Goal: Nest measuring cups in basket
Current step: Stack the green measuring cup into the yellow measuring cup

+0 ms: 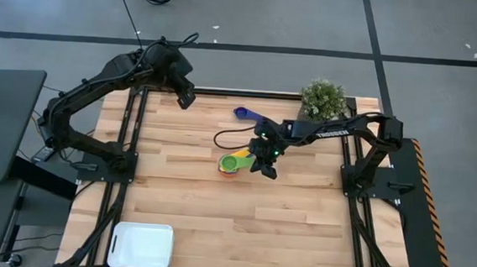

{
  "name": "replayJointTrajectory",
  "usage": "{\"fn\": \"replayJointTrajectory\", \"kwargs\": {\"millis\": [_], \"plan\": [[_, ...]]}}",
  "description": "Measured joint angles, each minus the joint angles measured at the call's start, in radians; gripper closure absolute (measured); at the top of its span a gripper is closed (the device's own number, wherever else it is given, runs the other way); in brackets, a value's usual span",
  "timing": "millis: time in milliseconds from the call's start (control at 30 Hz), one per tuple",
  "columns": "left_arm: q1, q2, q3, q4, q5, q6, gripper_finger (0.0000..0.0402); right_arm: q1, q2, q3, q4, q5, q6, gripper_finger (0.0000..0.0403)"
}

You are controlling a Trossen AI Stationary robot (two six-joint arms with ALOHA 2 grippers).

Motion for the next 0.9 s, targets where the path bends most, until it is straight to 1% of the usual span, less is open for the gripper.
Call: {"fn": "replayJointTrajectory", "kwargs": {"millis": [100,233,400,533,767,900], "plan": [[0.000,0.000,0.000,0.000,0.000,0.000,0.0396,-0.001,0.000,-0.014,0.015,0.036,-0.007,0.0402],[0.000,0.000,0.000,0.000,0.000,0.000,0.0396,-0.002,0.000,-0.032,0.066,0.047,-0.010,0.0403],[0.000,0.000,0.000,0.000,0.000,-0.001,0.0396,-0.004,0.000,-0.032,0.099,0.119,-0.029,0.0403],[0.000,0.000,0.000,0.000,0.000,-0.001,0.0396,-0.014,0.000,-0.032,0.104,0.125,-0.044,0.0403],[0.000,0.000,0.000,0.000,0.000,-0.001,0.0395,-0.038,0.000,-0.032,0.112,0.186,-0.088,0.0403],[0.000,0.000,0.000,0.000,0.000,-0.002,0.0395,-0.052,0.000,-0.032,0.111,0.186,-0.089,0.0403]]}}
